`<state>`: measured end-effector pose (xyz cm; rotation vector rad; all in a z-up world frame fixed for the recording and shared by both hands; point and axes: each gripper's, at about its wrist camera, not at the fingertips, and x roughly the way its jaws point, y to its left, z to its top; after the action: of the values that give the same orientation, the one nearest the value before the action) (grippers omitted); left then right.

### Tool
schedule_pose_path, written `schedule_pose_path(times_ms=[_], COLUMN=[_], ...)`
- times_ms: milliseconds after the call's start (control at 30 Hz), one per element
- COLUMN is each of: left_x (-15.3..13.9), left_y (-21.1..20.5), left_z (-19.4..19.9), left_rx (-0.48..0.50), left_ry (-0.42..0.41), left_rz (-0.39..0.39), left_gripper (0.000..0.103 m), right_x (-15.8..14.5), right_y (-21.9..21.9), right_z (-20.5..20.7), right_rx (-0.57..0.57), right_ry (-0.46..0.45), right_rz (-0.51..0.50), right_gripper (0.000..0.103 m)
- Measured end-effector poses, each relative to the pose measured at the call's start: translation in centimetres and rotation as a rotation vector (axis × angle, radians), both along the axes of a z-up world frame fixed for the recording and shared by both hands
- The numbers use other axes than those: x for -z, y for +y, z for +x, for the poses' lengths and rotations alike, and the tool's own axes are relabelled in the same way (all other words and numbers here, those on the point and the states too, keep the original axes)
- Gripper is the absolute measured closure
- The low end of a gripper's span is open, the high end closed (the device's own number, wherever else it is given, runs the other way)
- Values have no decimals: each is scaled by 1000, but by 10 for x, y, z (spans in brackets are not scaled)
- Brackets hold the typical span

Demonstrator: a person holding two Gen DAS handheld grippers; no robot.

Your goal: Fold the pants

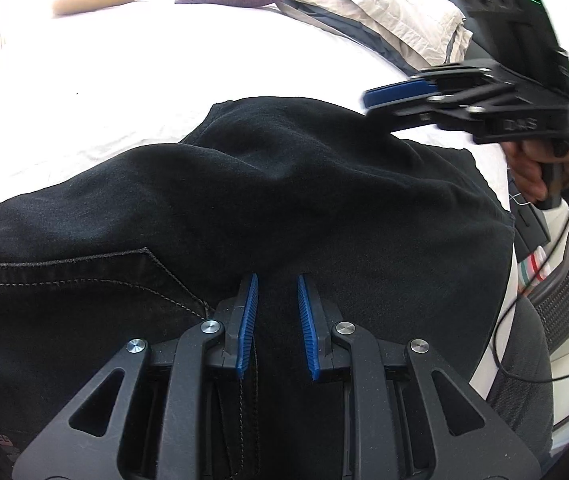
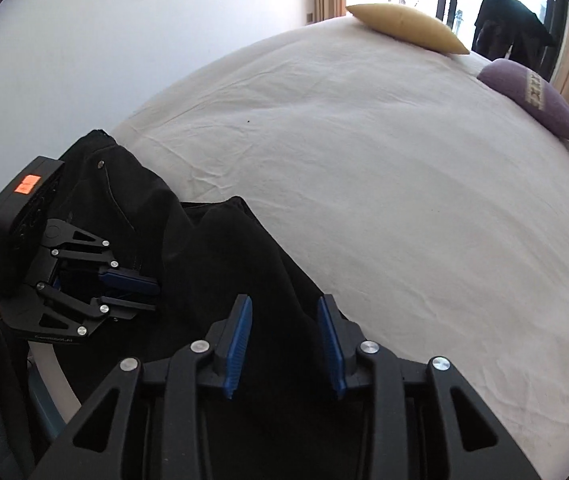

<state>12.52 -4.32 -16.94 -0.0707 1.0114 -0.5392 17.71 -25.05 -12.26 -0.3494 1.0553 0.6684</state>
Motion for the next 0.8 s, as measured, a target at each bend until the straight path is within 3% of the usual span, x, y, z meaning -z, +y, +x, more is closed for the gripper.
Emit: schedule_pose_path(times_ms=[133, 200, 233, 333, 500, 600, 700, 800], left_x=[0, 2, 2, 3, 3, 3, 2, 4], left_y=[3, 6, 7, 7, 7, 7, 8, 12], left_z=[-1, 1, 1, 1, 1, 1, 1, 2], left_rx=[-1, -3, -4, -6, -11, -11, -11, -14], left_ry=[5, 8, 9, 8, 5, 4, 5, 11], left_rz=[-18, -25, -27, -22, -22, -21, -30, -47], left_gripper=[83, 83, 83, 83, 83, 83, 83, 83], right_x=[31, 40, 40, 37, 40, 46, 40, 15], right_y=[6, 9, 11, 9, 1, -1, -17, -65], right_z=[38, 44, 44, 48, 52, 57, 62, 66], right_rx=[-6, -30, -44, -18, 159, 251, 366, 588], right_ry=[129, 161, 155, 115, 16, 21, -33, -21], right_rz=[-10, -2, 4, 5, -41, -19, -31, 88], right_gripper=[67, 80, 97, 101, 102, 102, 101, 98])
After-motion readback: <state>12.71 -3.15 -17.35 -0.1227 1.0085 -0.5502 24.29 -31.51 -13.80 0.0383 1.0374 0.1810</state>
